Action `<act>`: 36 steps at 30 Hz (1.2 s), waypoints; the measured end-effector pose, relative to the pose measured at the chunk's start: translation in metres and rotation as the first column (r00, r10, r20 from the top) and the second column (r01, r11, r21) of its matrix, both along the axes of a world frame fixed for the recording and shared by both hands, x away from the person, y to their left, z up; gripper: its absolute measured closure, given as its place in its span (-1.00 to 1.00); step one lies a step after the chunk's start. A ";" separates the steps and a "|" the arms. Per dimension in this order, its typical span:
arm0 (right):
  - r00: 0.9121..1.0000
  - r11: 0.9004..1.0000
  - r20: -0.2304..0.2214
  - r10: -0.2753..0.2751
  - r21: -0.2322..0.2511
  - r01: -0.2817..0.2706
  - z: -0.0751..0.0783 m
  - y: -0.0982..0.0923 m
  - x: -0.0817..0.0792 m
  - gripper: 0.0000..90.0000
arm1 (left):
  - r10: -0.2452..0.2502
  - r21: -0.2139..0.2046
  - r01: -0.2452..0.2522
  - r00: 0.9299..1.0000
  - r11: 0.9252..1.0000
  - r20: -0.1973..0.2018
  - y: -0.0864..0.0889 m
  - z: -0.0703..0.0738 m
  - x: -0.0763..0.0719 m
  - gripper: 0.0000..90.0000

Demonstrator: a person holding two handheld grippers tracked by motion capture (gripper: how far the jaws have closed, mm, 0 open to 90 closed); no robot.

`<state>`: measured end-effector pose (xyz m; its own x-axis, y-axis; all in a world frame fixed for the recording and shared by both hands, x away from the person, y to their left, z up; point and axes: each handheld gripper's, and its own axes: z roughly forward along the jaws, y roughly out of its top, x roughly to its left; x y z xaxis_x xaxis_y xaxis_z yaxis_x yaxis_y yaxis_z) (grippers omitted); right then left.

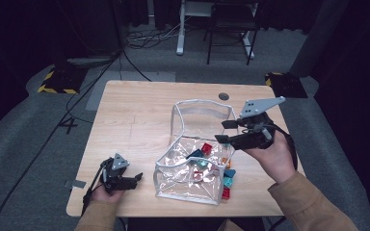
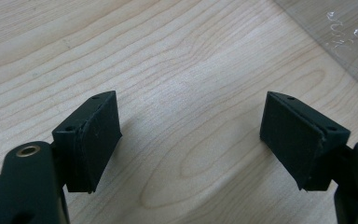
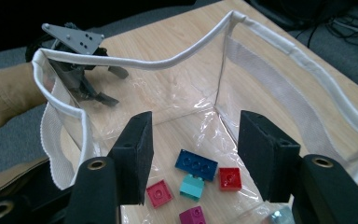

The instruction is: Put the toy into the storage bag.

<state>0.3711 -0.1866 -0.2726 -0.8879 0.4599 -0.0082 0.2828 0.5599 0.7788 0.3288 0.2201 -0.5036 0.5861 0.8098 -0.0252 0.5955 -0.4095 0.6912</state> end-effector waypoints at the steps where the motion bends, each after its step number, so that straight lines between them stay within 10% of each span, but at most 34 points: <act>1: 1.000 1.000 0.002 -0.006 0.014 0.006 0.000 -0.006 -0.002 0.01 | 0.000 0.000 0.000 1.000 1.000 0.000 0.000 0.000 0.000 -0.55; 21: 0.989 0.985 0.039 -0.146 0.094 0.141 -0.008 -0.089 -0.029 0.00 | 0.000 -0.001 0.000 1.000 1.000 -0.001 0.000 0.000 0.000 -0.55; 36: 0.981 0.980 -0.017 -0.192 0.044 0.193 -0.055 -0.098 -0.028 -0.04 | 0.000 0.000 0.000 1.000 1.000 0.000 0.000 0.000 0.000 -0.55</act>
<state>0.3427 -0.2847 -0.3271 -0.7827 0.6218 0.0268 0.3913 0.4581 0.7981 0.3287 0.2200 -0.5036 0.5857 0.8101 -0.0249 0.5958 -0.4095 0.6909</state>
